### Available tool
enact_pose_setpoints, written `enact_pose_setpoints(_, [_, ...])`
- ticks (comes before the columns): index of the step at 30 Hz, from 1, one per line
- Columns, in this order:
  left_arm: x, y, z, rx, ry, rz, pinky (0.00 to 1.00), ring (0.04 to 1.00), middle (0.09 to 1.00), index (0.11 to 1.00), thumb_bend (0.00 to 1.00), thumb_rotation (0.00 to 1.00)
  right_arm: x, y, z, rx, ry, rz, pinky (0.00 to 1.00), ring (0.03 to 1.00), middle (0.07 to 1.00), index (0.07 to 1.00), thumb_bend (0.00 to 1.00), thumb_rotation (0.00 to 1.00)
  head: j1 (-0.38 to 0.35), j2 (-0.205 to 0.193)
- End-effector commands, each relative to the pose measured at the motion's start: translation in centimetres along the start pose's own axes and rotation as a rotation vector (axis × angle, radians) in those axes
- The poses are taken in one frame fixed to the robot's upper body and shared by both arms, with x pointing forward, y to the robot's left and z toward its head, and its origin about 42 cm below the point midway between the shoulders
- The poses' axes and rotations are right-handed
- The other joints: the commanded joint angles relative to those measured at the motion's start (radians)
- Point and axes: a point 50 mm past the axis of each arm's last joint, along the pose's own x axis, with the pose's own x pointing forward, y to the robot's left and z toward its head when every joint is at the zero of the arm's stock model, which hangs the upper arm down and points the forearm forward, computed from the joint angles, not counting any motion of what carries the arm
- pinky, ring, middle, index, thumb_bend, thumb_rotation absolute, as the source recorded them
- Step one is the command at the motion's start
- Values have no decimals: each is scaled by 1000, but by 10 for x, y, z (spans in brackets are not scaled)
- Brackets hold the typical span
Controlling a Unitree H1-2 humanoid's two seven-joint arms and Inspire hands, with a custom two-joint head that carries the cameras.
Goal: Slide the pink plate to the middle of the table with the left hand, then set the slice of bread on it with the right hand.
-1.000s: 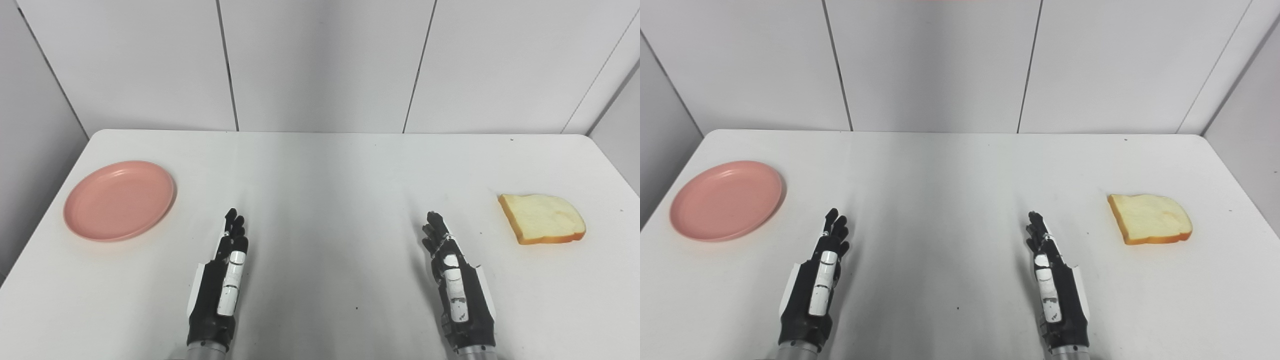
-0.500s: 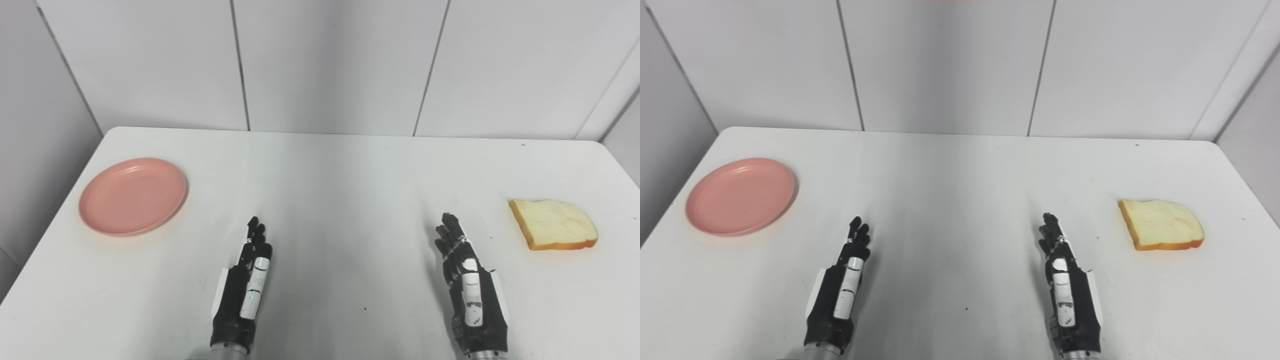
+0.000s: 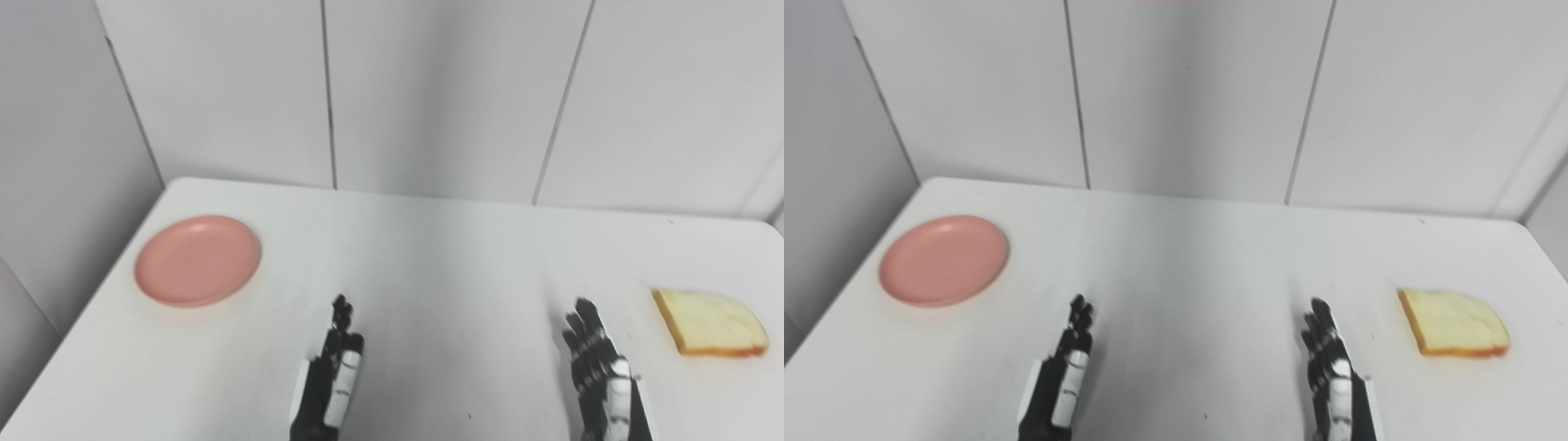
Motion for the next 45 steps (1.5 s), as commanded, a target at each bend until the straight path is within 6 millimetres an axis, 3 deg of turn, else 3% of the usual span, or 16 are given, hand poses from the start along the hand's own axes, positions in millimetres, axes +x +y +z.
enact_pose_setpoints(1, [4,-10,3,-4,-6,-10,1000,996,979,956,651,970,-29,-37,-27,-83,133,-39,1000,991,981,923,817,1000,1,-6])
enact_pose_setpoints(11, [4,-7,0,0,-10,-6,1000,993,977,952,646,951,-29,-34,-32,-71,135,-37,1000,986,978,926,822,1000,-20,-38])
enact_pose_setpoints(21, [5,-4,3,-21,-27,-4,1000,999,986,960,644,950,-28,-32,-30,-65,141,-38,1000,985,979,924,816,1000,-20,-24])
enact_pose_setpoints(33, [36,21,63,-103,-179,10,1000,993,986,967,775,897,-26,-24,-33,-60,140,-26,1000,985,971,914,830,996,-41,-17])
enact_pose_setpoints(39, [67,48,101,-72,-279,37,1000,972,975,967,837,896,-28,-21,-33,-67,140,-21,987,971,959,901,843,991,-47,-13])
enact_pose_setpoints(45, [87,74,116,-47,-320,55,987,955,973,976,875,895,-28,-20,-32,-69,141,-16,978,964,957,899,852,990,-47,-12])
